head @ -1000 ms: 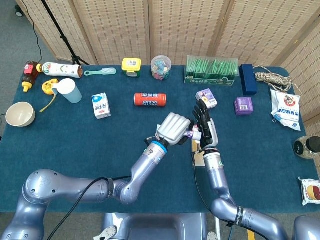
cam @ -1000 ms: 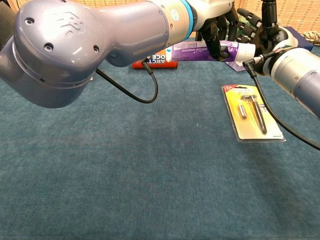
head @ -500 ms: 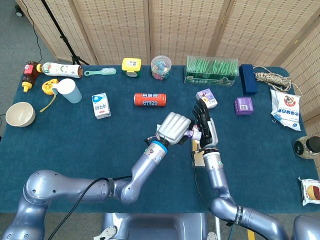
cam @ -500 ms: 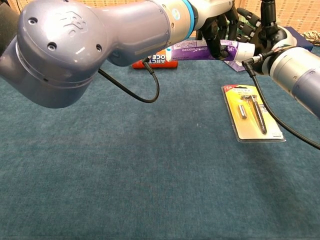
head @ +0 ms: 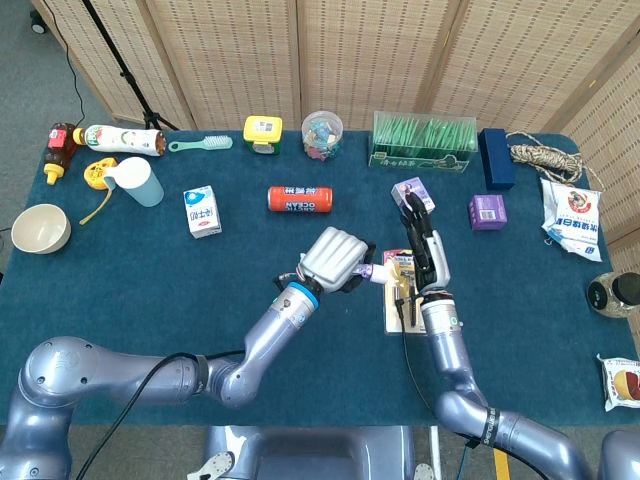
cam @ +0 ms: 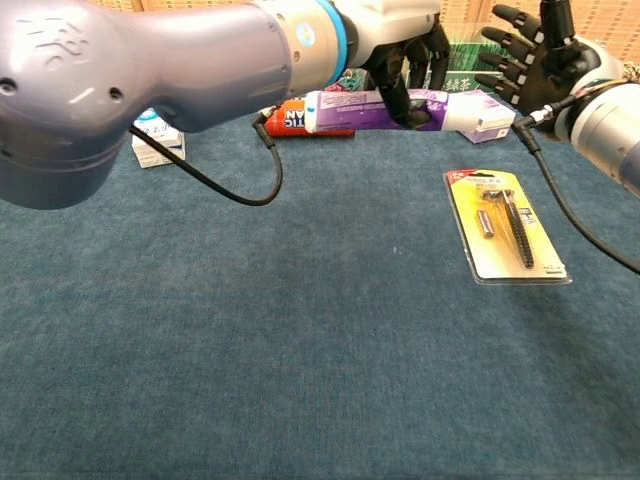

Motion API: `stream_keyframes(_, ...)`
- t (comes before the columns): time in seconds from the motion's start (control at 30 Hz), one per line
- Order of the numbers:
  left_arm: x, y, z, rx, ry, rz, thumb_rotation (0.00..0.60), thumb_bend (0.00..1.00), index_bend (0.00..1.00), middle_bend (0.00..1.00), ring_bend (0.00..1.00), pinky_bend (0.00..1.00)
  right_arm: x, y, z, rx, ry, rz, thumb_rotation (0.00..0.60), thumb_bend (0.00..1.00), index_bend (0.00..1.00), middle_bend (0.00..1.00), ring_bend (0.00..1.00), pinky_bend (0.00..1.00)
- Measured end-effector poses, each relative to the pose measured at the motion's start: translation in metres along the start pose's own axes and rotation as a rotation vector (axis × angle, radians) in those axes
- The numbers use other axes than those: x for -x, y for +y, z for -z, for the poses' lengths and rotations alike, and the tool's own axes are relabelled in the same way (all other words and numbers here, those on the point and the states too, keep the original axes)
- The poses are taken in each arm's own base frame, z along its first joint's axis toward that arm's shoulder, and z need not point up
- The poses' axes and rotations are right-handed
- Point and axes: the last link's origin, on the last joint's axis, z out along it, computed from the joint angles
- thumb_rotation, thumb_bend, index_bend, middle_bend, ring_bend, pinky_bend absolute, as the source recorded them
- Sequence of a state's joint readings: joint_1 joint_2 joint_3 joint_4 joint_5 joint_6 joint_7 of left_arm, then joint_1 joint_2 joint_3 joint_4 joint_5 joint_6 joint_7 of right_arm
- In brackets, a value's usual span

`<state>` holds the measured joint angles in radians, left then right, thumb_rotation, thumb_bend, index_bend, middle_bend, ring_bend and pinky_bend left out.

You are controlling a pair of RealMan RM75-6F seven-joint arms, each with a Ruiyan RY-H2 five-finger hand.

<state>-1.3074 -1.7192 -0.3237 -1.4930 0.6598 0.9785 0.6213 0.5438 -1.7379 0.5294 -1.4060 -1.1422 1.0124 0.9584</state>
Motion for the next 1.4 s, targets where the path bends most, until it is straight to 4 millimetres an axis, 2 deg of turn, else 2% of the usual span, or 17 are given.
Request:
stream_keyframes(0.13,0.005,-0.008,0.007,-0.002,-0.028,-0.022,0.6,0.38,0.65,0.57,0.56,0.53,-0.01,-0.004,0.0,-0.004,0.007,0.036,0.181,0.0,0.0,0.0,0.0,0.0)
stream_keyframes(0.47,0.037,-0.03,0.024,-0.025,-0.154,-0.083,0.6,0.38,0.61,0.53,0.51,0.53,-0.037,-0.014,0.004,-0.008,0.029,0.12,0.181,0.0,0.0,0.0,0.0,0.0)
stream_keyframes(0.73,0.053,-0.037,0.023,-0.054,-0.194,-0.09,0.6,0.38,0.5,0.46,0.45,0.52,-0.049,-0.015,0.005,-0.003,0.045,0.143,0.183,0.0,0.0,0.0,0.0,0.0)
stream_keyframes(0.93,0.051,-0.039,0.022,-0.064,-0.194,-0.073,0.6,0.38,0.27,0.24,0.26,0.38,-0.056,-0.018,0.004,-0.007,0.056,0.16,0.185,0.0,0.0,0.0,0.0,0.0)
stream_keyframes(1.1,0.048,-0.042,0.024,-0.07,-0.18,-0.057,0.6,0.38,0.14,0.11,0.13,0.31,-0.064,-0.023,0.004,-0.014,0.065,0.19,0.186,0.0,0.0,0.0,0.0,0.0)
stream_keyframes(1.3,0.036,-0.052,0.029,-0.093,-0.139,-0.011,0.6,0.38,0.12,0.08,0.11,0.29,-0.076,-0.029,0.006,-0.013,0.057,0.264,0.19,0.0,0.0,0.0,0.0,0.0)
stream_keyframes(1.4,0.028,-0.062,0.038,-0.107,-0.107,0.009,0.6,0.38,0.12,0.08,0.11,0.28,-0.082,-0.031,0.008,-0.007,0.046,0.315,0.212,0.0,0.0,0.0,0.0,0.0)
